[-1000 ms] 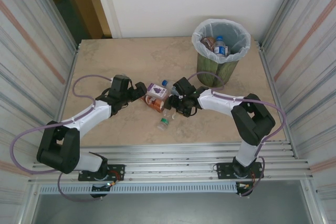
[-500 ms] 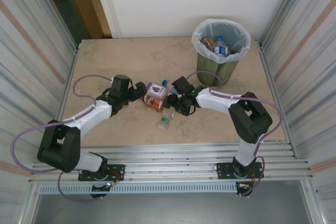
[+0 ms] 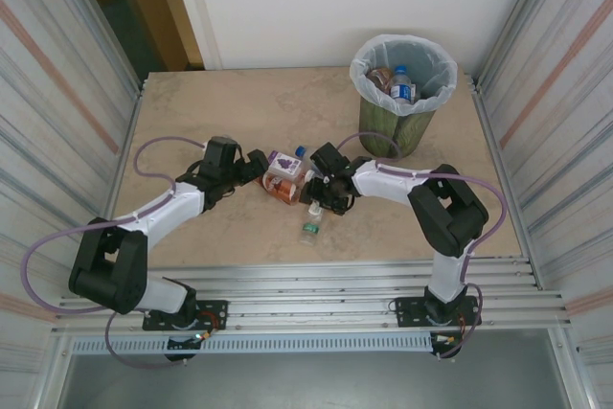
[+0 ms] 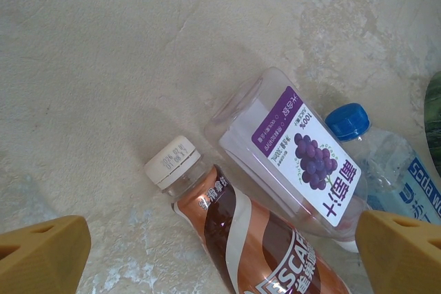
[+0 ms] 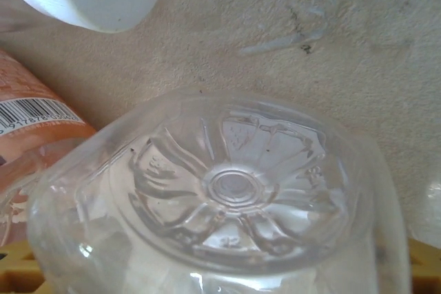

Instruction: Put the plastic bottles in the bin

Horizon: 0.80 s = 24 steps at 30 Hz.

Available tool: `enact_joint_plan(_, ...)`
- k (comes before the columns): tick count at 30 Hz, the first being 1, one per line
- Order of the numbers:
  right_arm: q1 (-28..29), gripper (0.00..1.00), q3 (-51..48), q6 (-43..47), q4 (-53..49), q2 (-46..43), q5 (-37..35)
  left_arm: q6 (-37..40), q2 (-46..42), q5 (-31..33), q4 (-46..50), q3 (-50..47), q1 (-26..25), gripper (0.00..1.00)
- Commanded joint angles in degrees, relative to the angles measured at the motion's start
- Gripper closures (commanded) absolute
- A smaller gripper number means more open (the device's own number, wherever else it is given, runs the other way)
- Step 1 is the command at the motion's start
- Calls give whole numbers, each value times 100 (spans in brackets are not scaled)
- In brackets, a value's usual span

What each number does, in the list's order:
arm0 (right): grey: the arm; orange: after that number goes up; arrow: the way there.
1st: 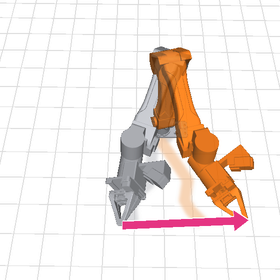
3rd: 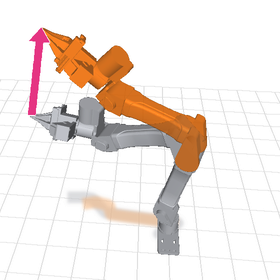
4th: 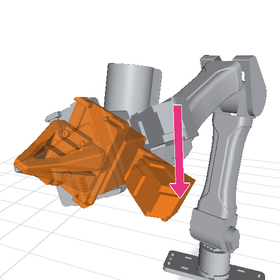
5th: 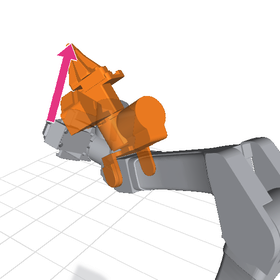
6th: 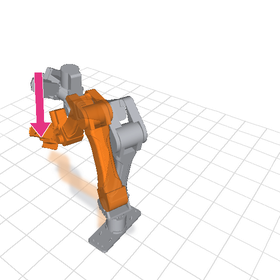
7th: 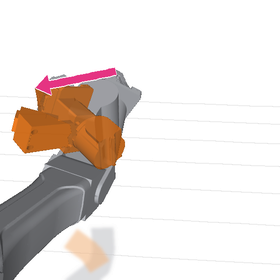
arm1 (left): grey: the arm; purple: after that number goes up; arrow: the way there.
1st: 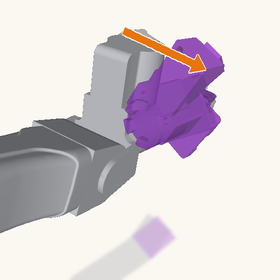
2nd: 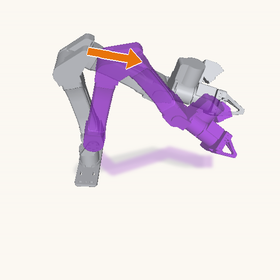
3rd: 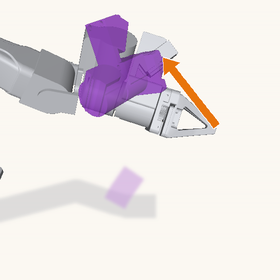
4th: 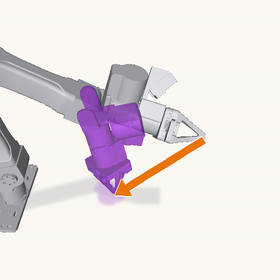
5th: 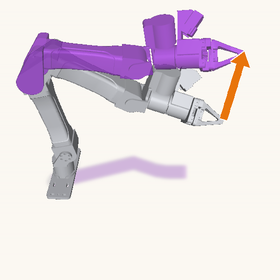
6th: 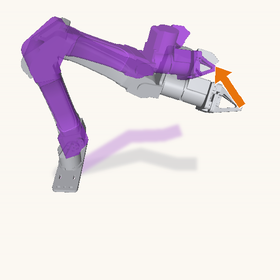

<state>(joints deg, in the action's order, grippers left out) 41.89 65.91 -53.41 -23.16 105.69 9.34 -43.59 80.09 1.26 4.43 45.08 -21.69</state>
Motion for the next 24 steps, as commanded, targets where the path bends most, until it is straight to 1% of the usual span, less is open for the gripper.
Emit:
enact_joint_plan(1, 147, 47, 89, 160, -507, -143, -426, -24, 0, -29, -62, -34, 40, 1)
enact_joint_plan(4, 244, 53, 220, 302, -759, -348, -754, -18, 6, -24, -58, -35, 42, 1)
enact_joint_plan(8, 303, 58, 571, 651, -1298, -766, -1320, 13, -31, 31, -70, -55, 42, 1)
enact_joint_plan(10, 272, 60, 949, 1024, -1627, -1029, -1559, 69, -59, 34, -60, -20, 42, 1)
enact_joint_plan(14, 166, 60, 1886, 1974, -2192, -1415, -1968, 224, -129, 85, -29, 64, 42, 1)
enact_joint_plan(18, -121, 60, 2813, 2747, -2421, -1682, -2285, 280, -260, 146, -117, -23, 46, 1)
enact_joint_plan(24, -829, 60, 3766, 3767, -2144, -1902, -2479, 420, -436, 88, -197, -130, 47, 1)
